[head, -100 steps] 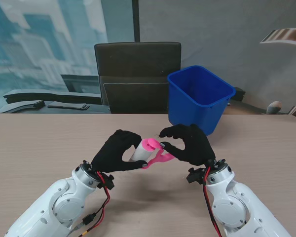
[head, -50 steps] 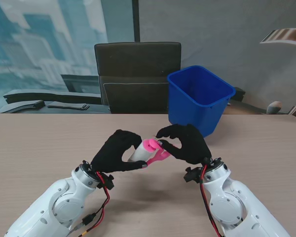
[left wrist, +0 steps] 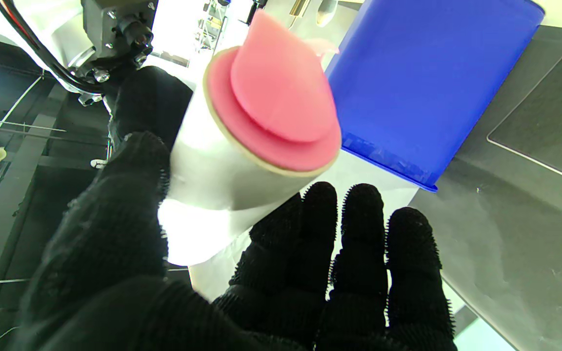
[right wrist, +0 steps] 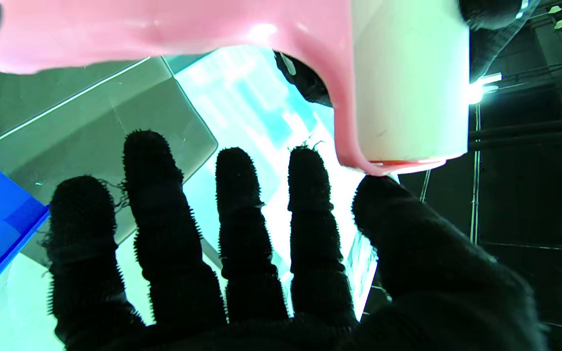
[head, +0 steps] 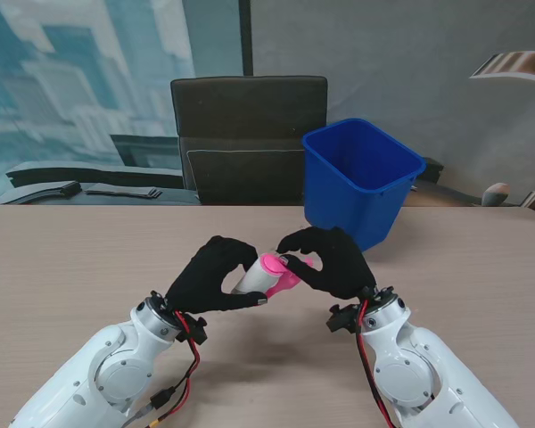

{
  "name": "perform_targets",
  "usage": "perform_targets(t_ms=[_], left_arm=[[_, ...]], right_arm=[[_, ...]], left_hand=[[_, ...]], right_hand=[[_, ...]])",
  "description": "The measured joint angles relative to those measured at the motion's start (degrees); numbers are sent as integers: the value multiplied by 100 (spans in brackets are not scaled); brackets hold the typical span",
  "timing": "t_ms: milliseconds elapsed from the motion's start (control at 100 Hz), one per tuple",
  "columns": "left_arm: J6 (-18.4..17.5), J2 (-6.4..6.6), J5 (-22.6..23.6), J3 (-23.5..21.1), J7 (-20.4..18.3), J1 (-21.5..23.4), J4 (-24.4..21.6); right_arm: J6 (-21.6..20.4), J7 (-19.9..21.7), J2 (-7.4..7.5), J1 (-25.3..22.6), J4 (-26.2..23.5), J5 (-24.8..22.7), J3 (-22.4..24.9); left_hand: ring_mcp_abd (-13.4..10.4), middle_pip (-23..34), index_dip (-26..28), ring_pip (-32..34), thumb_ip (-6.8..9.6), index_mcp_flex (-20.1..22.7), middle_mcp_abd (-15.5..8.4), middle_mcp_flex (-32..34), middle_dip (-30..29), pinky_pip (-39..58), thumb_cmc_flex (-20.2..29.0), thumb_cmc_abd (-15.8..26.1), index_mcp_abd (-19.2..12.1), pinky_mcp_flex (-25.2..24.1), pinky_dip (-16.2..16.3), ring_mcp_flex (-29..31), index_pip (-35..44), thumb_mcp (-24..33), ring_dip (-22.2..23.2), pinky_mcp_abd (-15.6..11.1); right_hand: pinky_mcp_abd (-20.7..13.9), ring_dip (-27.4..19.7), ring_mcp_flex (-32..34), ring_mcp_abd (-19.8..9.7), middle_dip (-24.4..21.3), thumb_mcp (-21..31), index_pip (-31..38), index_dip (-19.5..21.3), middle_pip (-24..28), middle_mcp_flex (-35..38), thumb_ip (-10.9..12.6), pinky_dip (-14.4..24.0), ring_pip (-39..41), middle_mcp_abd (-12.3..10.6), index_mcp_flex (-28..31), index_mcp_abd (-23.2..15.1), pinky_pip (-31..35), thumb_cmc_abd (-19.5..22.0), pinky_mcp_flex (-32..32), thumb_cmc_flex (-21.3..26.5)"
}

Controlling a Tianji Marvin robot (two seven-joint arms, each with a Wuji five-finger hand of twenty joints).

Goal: Replace a lint-roller refill

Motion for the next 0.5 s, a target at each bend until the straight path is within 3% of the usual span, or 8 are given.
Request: perform_targets(t_ms=[270,400,500], left_arm=[[13,1,10,3,0,1,0],[21,1,31,-7,4,2,-3],[51,0,46,-11,24,5,-17]], right_arm=[[2,-24,-8,-3,14,-58,32],[25,52,-16,-186,-150,-110,285],[44,2,-7,-451,-390,-329,500]], left_hand=[[0,0,0,0,0,0,0,0,0,0,0,0,0,0,0,0,1,0,0,0],[0,0,0,0,0,0,0,0,0,0,-1,0,0,0,0,0,1,0,0,0],[0,0,0,0,0,0,0,0,0,0,-1,0,0,0,0,0,1,0,0,0]], right_hand=[[0,0,-44,0,0,-3,-34,-71,-2,-71,-1,15,0,-3,0,1,-5,-6,-1,5],[7,-170,-297,2,-45,110,-621,191,-204,-399,-2,-54,-358,-11,-76,5,-546,-849,-97,41],[7,-288,-323,3,-107,381,-953,432,-210,-544,-2,-74,-573,-45,-58,5,-800,-1028,-191,-8]])
